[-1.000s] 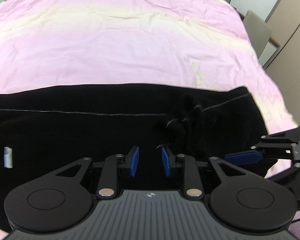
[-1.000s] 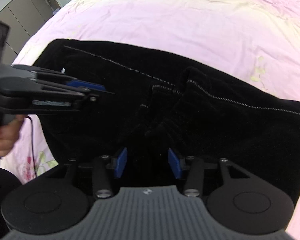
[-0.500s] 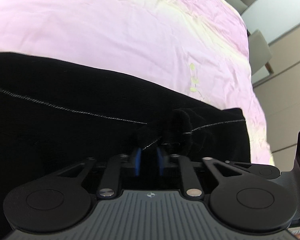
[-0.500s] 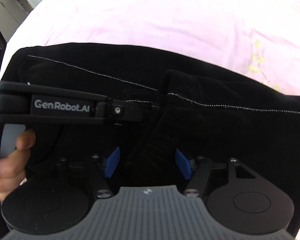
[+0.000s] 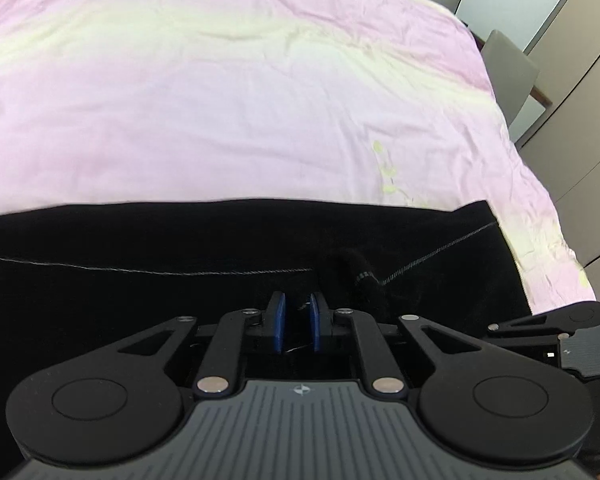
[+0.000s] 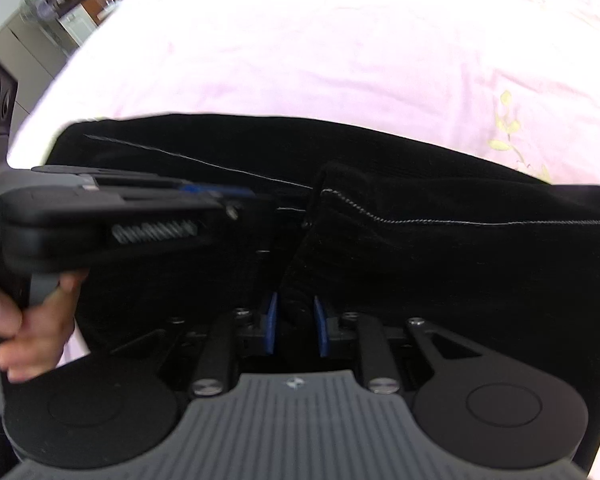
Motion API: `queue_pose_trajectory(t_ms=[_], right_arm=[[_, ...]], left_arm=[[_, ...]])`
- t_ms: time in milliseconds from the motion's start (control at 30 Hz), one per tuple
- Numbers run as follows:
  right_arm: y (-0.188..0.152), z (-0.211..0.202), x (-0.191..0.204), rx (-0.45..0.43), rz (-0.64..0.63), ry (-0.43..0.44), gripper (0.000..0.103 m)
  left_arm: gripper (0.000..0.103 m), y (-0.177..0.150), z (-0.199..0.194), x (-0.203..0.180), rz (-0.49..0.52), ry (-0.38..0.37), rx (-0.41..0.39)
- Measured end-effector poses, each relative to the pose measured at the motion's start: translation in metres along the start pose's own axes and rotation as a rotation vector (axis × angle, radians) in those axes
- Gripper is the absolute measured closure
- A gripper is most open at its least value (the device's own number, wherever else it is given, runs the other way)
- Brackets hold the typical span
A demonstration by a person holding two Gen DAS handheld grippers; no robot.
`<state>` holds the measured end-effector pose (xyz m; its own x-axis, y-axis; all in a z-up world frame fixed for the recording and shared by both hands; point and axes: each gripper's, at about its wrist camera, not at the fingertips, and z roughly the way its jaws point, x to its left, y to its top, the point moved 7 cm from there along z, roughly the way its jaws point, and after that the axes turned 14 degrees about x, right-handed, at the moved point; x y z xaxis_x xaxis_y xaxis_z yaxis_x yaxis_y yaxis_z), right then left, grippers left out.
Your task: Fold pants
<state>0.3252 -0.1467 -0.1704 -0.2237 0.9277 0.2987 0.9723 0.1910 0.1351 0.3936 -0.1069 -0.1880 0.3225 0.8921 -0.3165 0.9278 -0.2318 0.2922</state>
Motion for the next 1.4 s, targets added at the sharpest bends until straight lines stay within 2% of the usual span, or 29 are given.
queue_pose_trajectory(t_ms=[67,167,233,300,400,500,567,633,767,800,867,900,933,1000,1100,1200,1300,1400], right_arm=[[-0.004,-0.008,0.007,-0.005,-0.005,0.031,0.088],[-0.012,-0.009,0.012,-0.01,-0.034,0.022,0.088],[-0.01,0.002,0.008,0.008,-0.014,0.038,0.088],[-0.01,0.011,0.001,0.025,0.004,0.058,0.087],[-0.008,0.019,-0.001,0.003,0.016,0.052,0.087],[-0.011,0.028,0.004,-0.013,-0.006,0.047,0.085],[-0.015,0.024,0.004,-0.022,-0.023,0.057,0.076],[-0.016,0.022,0.004,-0.028,-0.027,0.077,0.072],[-0.024,0.012,-0.004,-0.033,-0.065,0.046,0.055],[-0.028,0.005,-0.009,-0.04,-0.076,0.041,0.053],[-0.039,-0.011,-0.026,-0.062,-0.081,0.004,0.051],[-0.046,-0.021,-0.038,-0.075,-0.076,-0.024,0.051],[-0.056,-0.033,-0.054,-0.092,-0.067,-0.05,0.051],[-0.068,-0.048,-0.081,-0.12,-0.03,-0.098,0.051],[-0.088,-0.071,-0.124,-0.163,0.053,-0.159,0.051],[-0.103,-0.086,-0.162,-0.189,0.12,-0.203,0.051],[-0.114,-0.099,-0.19,-0.211,0.178,-0.219,0.051],[-0.117,-0.104,-0.201,-0.232,0.201,-0.198,0.057]], left_arm=[[0.085,-0.003,-0.012,0.007,-0.019,-0.025,0.003],[0.076,-0.01,-0.02,0.012,-0.059,-0.08,0.02],[0.064,-0.015,-0.018,0.013,-0.08,-0.098,0.03],[0.042,-0.019,-0.012,0.01,-0.09,-0.109,0.035],[0.035,-0.02,0.005,0.004,-0.11,-0.116,0.055],[0.03,-0.021,0.03,0.001,-0.143,-0.089,0.095],[0.03,-0.023,0.046,0.002,-0.175,-0.085,0.132],[0.029,-0.026,0.06,0.004,-0.209,-0.11,0.161],[0.025,-0.029,0.067,0.004,-0.223,-0.115,0.149],[0.025,-0.03,0.068,0.003,-0.214,-0.111,0.15],[0.034,-0.03,0.07,0.0,-0.206,-0.101,0.149],[0.045,-0.03,0.07,-0.002,-0.204,-0.096,0.146],[0.053,-0.03,0.07,-0.004,-0.205,-0.103,0.145],[0.06,-0.03,0.068,-0.009,-0.204,-0.063,0.131],[0.076,-0.027,0.054,-0.026,-0.108,0.002,0.074],[0.079,-0.015,0.025,-0.044,-0.036,0.022,0.002],[0.079,0.003,-0.001,-0.052,0.027,0.061,-0.031],[0.079,0.017,-0.006,-0.043,0.037,0.097,0.005]])
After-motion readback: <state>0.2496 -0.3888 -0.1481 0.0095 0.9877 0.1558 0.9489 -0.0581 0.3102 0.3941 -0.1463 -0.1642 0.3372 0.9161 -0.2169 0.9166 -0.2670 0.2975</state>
